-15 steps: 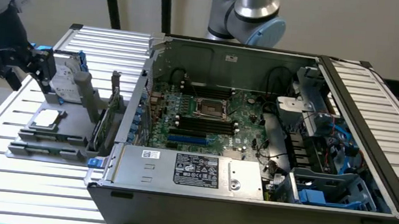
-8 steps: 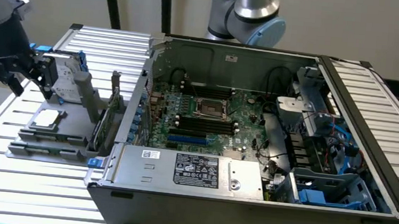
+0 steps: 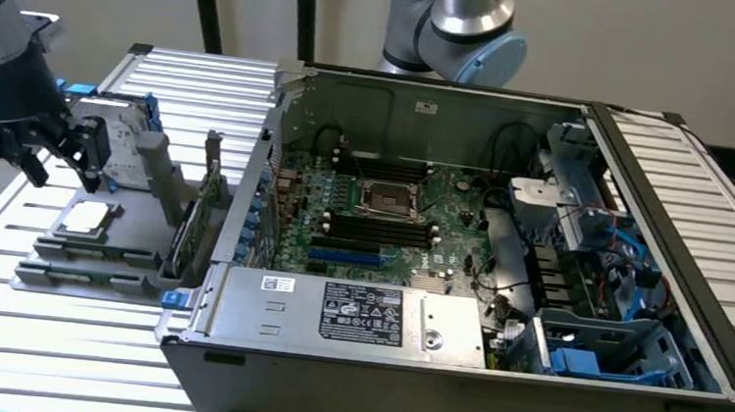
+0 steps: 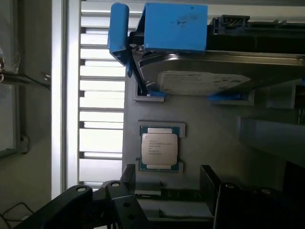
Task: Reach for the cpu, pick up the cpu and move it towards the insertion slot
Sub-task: 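Pick up the cpu and move it towards the insertion slot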
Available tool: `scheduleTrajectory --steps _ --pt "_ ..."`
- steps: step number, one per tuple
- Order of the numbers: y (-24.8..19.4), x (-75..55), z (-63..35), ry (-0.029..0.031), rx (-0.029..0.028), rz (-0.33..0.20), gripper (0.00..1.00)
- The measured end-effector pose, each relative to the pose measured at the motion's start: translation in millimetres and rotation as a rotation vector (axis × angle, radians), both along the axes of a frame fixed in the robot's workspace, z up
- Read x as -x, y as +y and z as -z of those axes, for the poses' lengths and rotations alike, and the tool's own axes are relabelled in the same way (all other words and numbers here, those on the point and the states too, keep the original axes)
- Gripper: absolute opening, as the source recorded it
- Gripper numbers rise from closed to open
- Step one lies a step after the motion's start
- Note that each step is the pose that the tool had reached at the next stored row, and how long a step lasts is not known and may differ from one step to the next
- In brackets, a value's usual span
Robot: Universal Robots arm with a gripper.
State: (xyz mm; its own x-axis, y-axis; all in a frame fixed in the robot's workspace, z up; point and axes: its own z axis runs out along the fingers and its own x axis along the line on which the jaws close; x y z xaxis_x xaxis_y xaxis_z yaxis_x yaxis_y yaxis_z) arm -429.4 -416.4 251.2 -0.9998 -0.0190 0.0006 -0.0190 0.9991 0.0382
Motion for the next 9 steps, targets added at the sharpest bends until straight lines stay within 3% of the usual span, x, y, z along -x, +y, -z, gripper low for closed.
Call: scheduleTrajectory --steps 9 --pt "-1.2 -0.7 16.5 -0.0001 -0.0001 0.0 0.65"
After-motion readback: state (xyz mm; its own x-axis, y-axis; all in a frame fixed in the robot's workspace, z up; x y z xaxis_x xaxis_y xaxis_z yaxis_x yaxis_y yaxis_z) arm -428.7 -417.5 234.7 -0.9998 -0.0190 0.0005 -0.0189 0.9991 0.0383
